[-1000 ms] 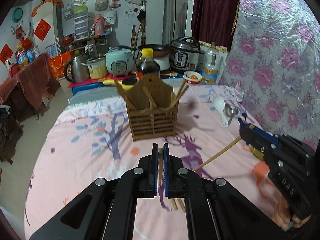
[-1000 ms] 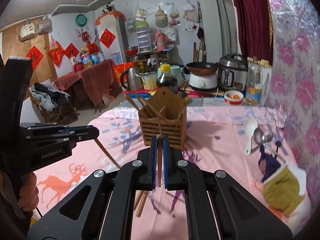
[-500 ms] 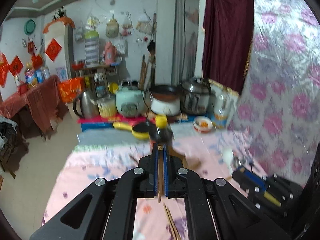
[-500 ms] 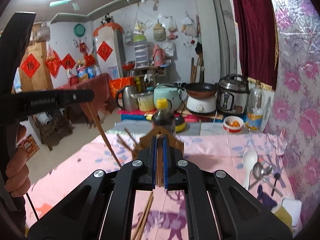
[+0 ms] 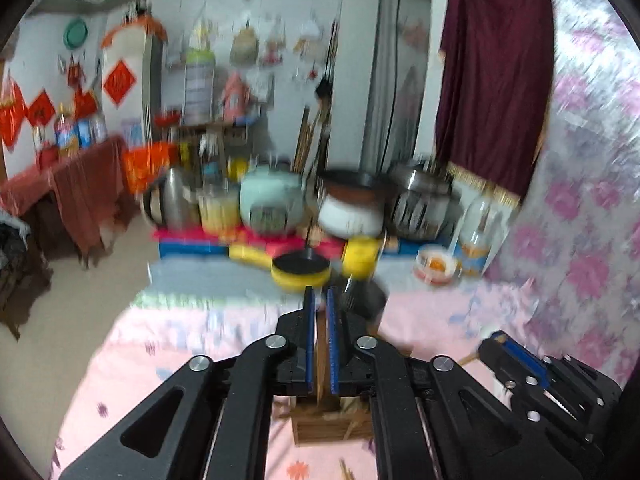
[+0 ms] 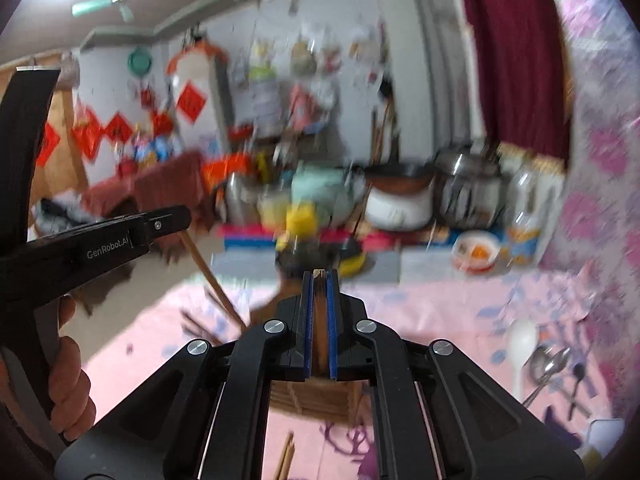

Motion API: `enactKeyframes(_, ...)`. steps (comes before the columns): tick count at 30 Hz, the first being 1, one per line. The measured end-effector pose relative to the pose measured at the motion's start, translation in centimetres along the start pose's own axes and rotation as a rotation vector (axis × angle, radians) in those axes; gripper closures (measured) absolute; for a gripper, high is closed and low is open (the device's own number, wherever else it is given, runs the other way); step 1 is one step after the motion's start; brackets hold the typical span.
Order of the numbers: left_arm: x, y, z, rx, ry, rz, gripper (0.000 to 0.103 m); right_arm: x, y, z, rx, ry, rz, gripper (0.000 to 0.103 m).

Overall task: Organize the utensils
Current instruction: 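Open both tools to release the chopsticks into the holder, then bring both open tools back to the remaining chopsticks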

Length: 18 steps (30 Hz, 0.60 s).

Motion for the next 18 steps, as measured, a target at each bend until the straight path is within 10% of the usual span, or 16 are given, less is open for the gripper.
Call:
enactKeyframes(2, -1.1, -1.9, -1.0, -0.061, 0.008, 0.027, 0.057, 0.7, -1.6, -1.2, -0.047, -0.017, -0.012, 0.092)
enactKeyframes(8, -3.6, -2.6, 1.3, -0.040, 0.045, 0.050, 0.030, 1.6, -0.5, 2.1, 0.013, -0.017, -0.072, 0.075)
enactKeyframes(14, -5.1, -3.3, 5.5, -0.002, 0.081, 0.072, 0.010, 1.3, -0.1, 6.6, 0.072, -0.040, -0.063, 0.040)
enactKeyframes(18, -5.8, -5.9, 8.1, -0.034, 0.087, 0.085, 0.008, 1.0, -1.2, 9.5, 0.085, -0.042, -0.080, 0.035)
Point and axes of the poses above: each gripper's, at about its wrist camera, not at the fingertips, and z roughly against the way its jaws point, x to its right, y to its top, the point moved 10 cm from there along -z, roughly the way its jaws point, and after that the axes turned 10 degrees about x, right-handed, at the moved point
